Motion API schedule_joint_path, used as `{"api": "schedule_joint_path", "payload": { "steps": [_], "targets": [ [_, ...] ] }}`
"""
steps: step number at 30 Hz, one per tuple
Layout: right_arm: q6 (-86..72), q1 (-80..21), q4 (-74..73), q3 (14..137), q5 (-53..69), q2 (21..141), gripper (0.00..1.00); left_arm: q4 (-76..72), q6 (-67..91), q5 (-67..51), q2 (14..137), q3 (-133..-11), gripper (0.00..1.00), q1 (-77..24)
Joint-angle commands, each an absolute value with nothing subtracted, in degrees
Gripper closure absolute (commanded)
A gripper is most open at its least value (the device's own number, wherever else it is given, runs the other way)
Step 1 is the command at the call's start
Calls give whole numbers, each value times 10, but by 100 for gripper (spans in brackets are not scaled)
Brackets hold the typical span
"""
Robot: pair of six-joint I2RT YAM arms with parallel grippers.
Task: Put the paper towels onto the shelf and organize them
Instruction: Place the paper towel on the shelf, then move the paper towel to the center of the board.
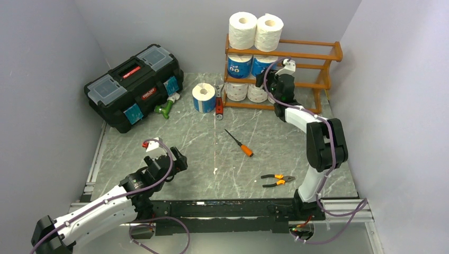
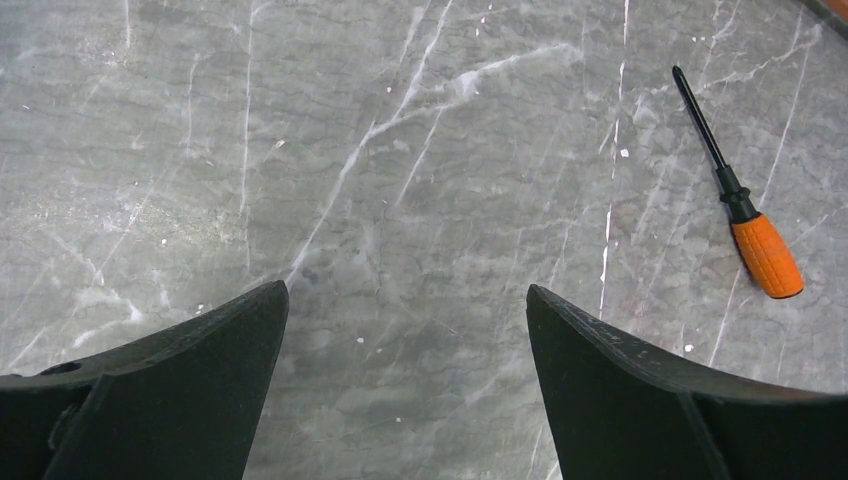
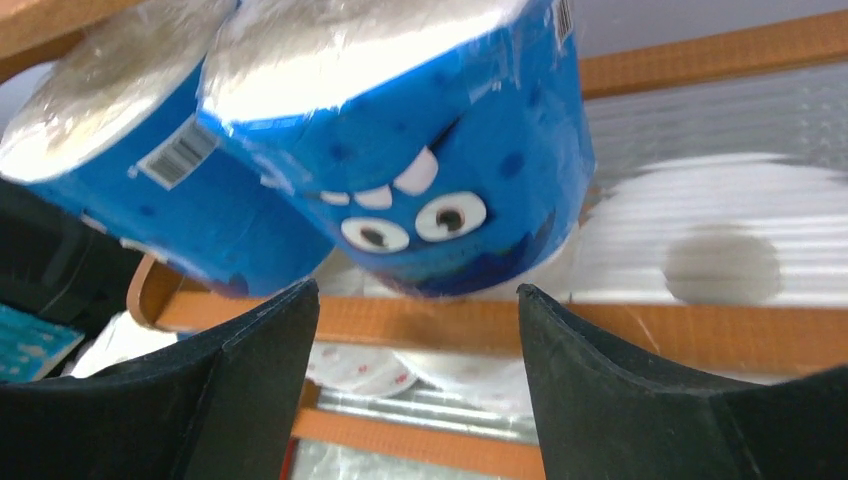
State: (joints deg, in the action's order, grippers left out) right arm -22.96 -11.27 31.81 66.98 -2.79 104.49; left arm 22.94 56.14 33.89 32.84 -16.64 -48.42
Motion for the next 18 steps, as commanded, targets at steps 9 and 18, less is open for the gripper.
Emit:
{"api": "schedule_joint_path", "payload": {
  "steps": [9, 18],
  "targets": [
    [-251, -149, 311, 498, -48, 788, 15, 190, 546, 334, 299, -172, 4, -483],
    [-466, -283, -79, 524, -309, 724, 0, 178, 518, 350, 348, -254, 1, -473]
  ]
}}
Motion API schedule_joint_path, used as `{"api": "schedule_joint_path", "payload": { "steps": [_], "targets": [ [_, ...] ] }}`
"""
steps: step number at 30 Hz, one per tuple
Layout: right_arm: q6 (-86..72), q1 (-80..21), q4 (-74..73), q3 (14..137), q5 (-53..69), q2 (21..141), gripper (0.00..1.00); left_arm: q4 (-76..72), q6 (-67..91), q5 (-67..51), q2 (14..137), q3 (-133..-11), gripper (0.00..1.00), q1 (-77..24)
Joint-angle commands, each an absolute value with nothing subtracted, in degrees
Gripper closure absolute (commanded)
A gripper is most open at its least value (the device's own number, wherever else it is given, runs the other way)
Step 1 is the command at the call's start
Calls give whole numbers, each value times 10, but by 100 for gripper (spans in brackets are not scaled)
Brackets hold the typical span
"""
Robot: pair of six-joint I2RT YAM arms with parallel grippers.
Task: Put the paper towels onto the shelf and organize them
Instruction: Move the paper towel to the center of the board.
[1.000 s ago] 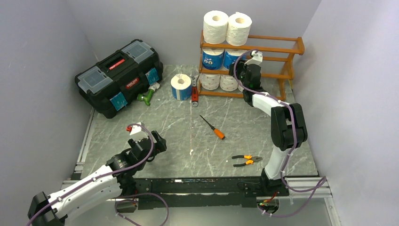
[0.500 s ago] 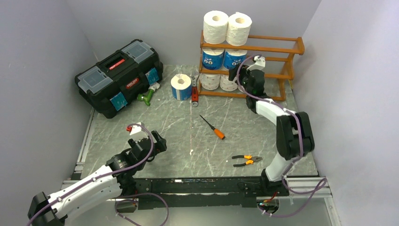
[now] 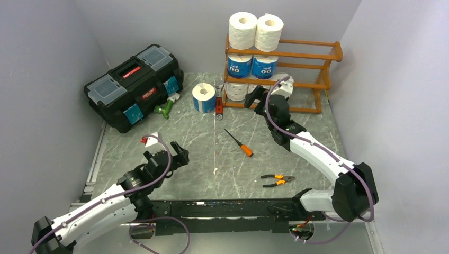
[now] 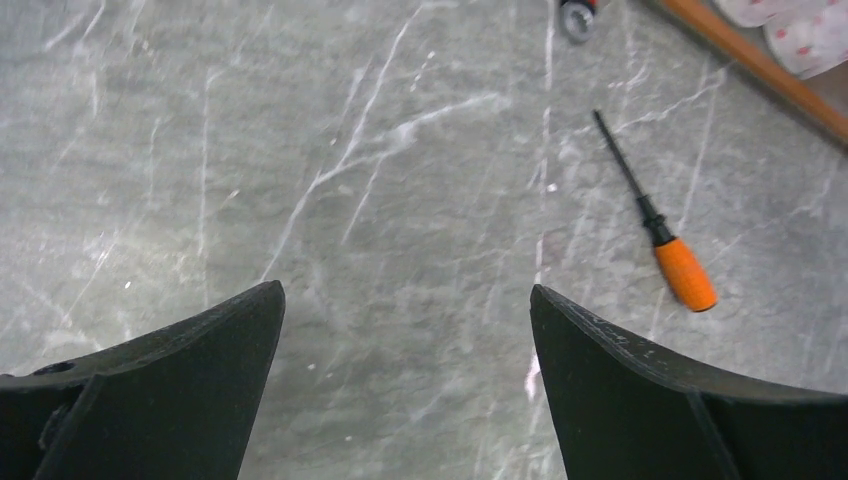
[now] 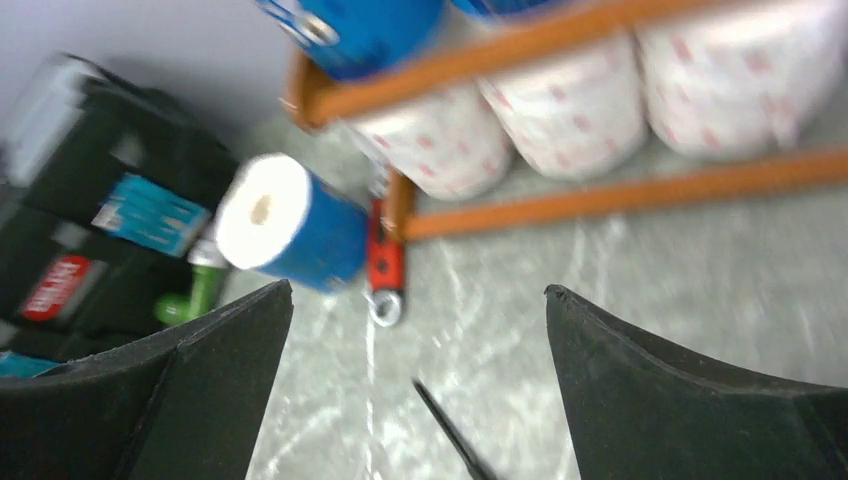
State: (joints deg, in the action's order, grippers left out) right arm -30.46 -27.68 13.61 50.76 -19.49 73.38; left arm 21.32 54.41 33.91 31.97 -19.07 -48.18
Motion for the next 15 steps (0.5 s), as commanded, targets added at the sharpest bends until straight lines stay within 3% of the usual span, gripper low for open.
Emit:
{"api": "schedule_joint_path", "payload": {
  "steps": [1, 7, 15],
  "targets": [
    [-478, -283, -104, 520, -299, 718, 0, 168, 512, 344, 361, -266, 1, -467],
    [-456, -282, -104, 428, -186, 640, 0, 106, 494, 238, 476, -341, 1, -393],
    [-461, -271, -114, 334, -137, 543, 0, 102, 529, 42, 676, -475, 1, -253]
  ]
}}
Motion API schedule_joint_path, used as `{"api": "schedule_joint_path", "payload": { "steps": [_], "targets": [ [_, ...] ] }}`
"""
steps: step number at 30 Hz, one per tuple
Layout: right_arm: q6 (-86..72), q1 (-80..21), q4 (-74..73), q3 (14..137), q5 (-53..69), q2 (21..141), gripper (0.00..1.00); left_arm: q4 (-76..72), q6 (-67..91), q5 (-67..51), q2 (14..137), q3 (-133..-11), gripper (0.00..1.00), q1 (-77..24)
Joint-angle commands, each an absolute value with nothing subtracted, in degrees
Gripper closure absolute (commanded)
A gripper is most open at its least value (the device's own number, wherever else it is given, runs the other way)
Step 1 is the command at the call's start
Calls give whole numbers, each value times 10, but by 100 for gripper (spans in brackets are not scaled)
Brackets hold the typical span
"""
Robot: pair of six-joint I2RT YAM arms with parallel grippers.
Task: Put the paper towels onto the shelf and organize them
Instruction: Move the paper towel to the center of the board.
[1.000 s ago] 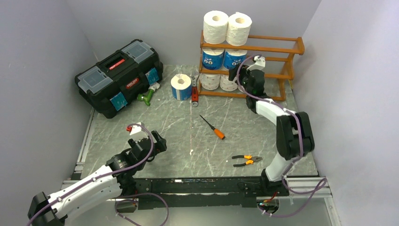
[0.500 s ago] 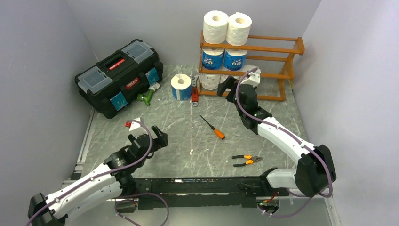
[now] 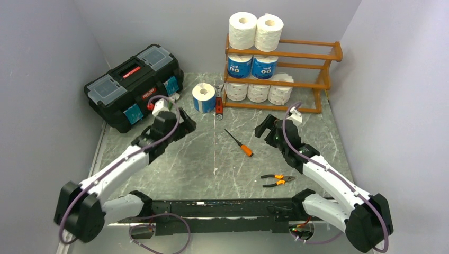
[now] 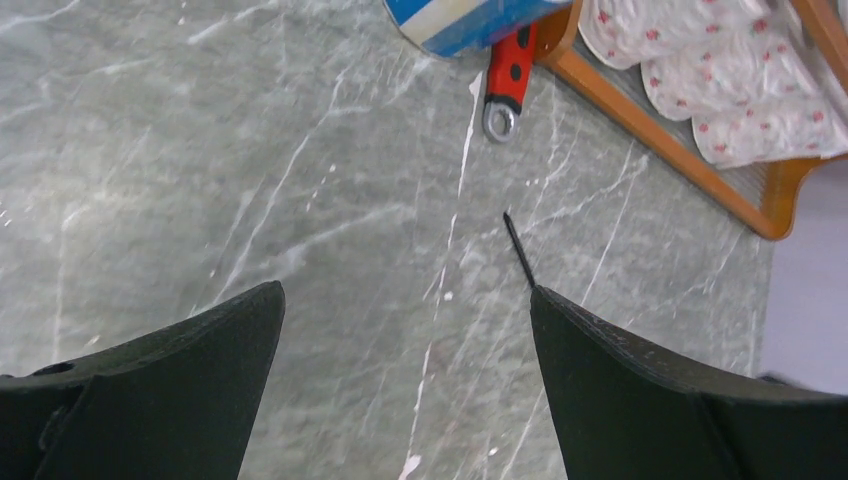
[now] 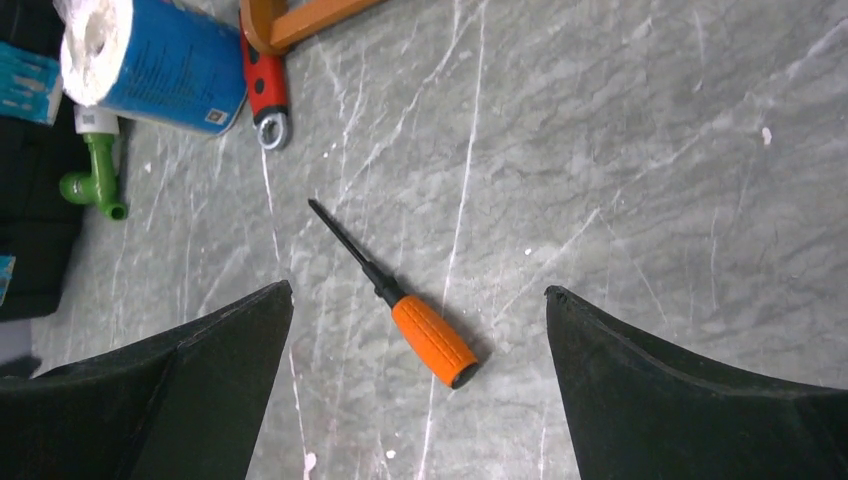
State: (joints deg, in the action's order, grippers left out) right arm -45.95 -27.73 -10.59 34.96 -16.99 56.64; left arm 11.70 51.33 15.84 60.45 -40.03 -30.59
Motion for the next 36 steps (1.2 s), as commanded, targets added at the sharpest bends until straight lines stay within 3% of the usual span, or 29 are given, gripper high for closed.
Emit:
{"api": "schedule_joint_path", "payload": {
  "steps": [1, 10, 26, 36],
  "targets": [
    [-446, -270, -112, 327, -126, 539, 0, 103, 528, 38, 700, -495, 1, -246],
    [-418, -270, -25, 235, -13, 475, 1, 143, 476, 52, 876, -673, 1, -213],
    [-385, -269, -61, 230, -9, 452, 1, 212, 463, 63, 1126, -929, 7, -185],
    [-367, -269, -85, 256, -5, 446, 1, 213, 445, 73, 1174, -973, 10, -190]
  ]
}}
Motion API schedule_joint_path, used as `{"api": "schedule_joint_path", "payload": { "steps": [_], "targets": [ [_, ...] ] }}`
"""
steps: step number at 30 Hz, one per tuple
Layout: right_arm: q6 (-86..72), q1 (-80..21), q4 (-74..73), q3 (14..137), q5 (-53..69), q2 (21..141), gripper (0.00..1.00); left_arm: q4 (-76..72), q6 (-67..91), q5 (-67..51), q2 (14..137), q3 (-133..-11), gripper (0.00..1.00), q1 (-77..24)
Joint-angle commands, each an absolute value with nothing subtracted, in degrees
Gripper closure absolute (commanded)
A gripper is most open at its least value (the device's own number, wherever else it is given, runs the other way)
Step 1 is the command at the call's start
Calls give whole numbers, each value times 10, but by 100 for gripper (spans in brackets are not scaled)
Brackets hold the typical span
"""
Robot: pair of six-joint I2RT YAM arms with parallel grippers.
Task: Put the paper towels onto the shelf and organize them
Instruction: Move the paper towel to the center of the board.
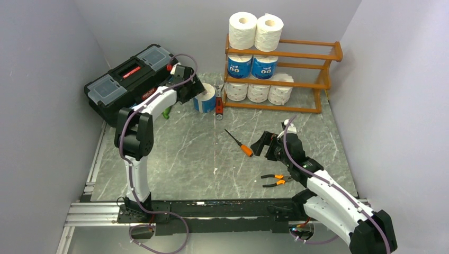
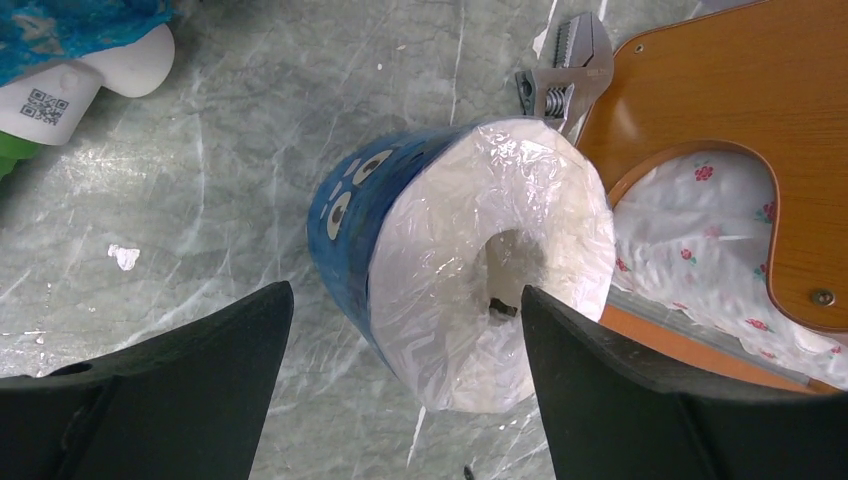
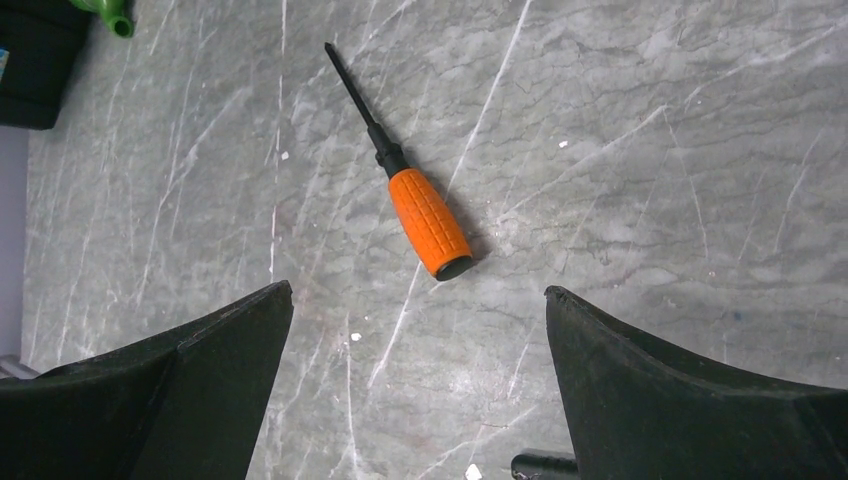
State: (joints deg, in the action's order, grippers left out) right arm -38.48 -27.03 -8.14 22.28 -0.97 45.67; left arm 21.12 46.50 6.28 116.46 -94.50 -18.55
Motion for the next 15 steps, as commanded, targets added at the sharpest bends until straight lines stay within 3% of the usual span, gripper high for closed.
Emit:
{"api": "schedule_joint_path", "payload": {
  "steps": [1, 9, 15],
  "targets": [
    [-366, -269, -85, 257, -6, 445, 1, 214, 442, 76, 1176, -974, 11, -190],
    [-363, -269, -106, 269, -19, 436, 1, 256, 420, 119, 1209, -1001, 16, -210],
    [-360, -270, -124, 277, -27, 427, 1, 243, 419, 114, 1201, -985, 29, -217]
  ]
}}
